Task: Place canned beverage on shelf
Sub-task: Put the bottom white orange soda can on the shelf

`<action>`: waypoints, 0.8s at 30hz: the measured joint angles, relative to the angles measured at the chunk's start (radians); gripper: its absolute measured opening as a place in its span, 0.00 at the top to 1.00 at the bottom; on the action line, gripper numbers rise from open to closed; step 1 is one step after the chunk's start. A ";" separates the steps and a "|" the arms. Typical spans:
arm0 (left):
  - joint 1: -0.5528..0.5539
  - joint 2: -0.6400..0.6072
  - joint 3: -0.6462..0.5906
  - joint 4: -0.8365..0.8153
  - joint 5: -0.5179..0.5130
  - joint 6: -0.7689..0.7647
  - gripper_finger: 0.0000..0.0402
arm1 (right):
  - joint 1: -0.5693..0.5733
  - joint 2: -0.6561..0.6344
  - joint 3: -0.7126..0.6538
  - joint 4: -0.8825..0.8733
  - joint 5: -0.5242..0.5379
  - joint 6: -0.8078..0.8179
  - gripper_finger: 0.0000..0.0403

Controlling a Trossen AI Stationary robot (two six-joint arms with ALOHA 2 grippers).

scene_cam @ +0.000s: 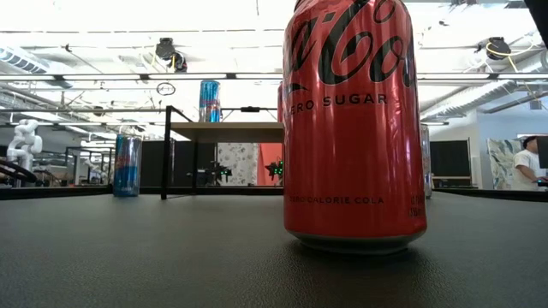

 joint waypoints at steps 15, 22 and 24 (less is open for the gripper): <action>0.148 -0.001 0.103 -0.198 0.019 0.237 0.40 | 0.000 0.000 0.000 0.010 0.002 -0.003 0.64; 0.244 -0.001 0.181 -0.280 -0.013 0.381 0.40 | 0.000 0.000 0.000 0.007 0.069 -0.002 0.64; 0.276 -0.001 0.202 -0.315 -0.029 0.424 0.40 | 0.000 0.000 0.000 0.005 0.080 -0.001 0.64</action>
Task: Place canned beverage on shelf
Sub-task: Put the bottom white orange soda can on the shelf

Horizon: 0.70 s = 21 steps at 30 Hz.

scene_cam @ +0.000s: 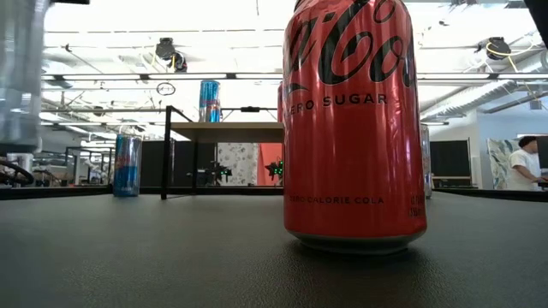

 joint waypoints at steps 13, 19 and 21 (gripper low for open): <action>0.223 -0.002 0.137 -0.090 -0.079 0.268 0.40 | 0.000 0.000 0.000 -0.052 -0.004 0.030 0.64; 0.334 -0.003 0.193 -0.098 -0.110 0.398 0.40 | 0.000 0.000 0.000 -0.052 -0.004 0.046 0.64; 0.372 -0.003 0.212 -0.100 -0.114 0.441 0.40 | 0.000 0.000 0.000 -0.052 -0.004 0.046 0.64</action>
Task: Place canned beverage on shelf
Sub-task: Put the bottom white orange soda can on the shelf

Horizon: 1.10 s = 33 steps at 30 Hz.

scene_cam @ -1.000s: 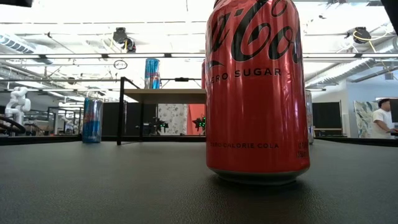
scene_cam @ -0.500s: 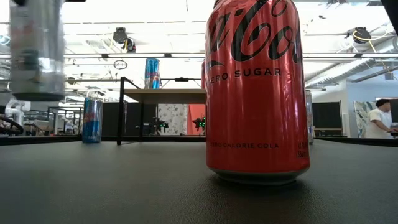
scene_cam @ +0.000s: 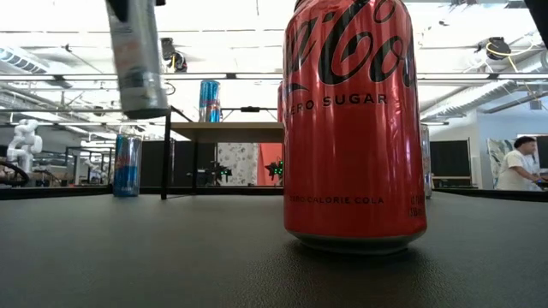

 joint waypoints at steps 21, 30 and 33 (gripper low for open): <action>0.364 0.001 0.131 -0.033 0.009 0.377 0.40 | -0.004 0.000 0.000 -0.001 0.003 -0.004 0.64; 0.467 0.064 0.193 -0.033 0.054 0.479 0.40 | -0.027 0.000 0.000 -0.001 0.004 -0.008 0.64; 0.486 0.093 0.237 -0.032 0.058 0.508 0.40 | -0.034 0.000 0.000 -0.001 0.004 -0.011 0.64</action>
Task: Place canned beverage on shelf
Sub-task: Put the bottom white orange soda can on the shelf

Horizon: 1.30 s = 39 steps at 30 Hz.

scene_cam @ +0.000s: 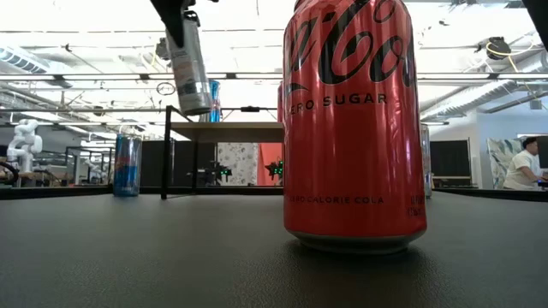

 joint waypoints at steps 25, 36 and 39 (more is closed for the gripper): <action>0.209 0.093 0.174 0.000 0.069 0.113 0.40 | -0.013 0.000 0.000 0.015 0.000 -0.019 0.64; 0.223 0.104 0.175 0.000 0.073 0.137 0.40 | -0.013 0.000 0.000 0.022 0.000 -0.045 0.64; 0.229 0.123 0.175 0.001 0.043 0.150 0.40 | -0.013 0.000 0.000 0.026 0.000 -0.046 0.64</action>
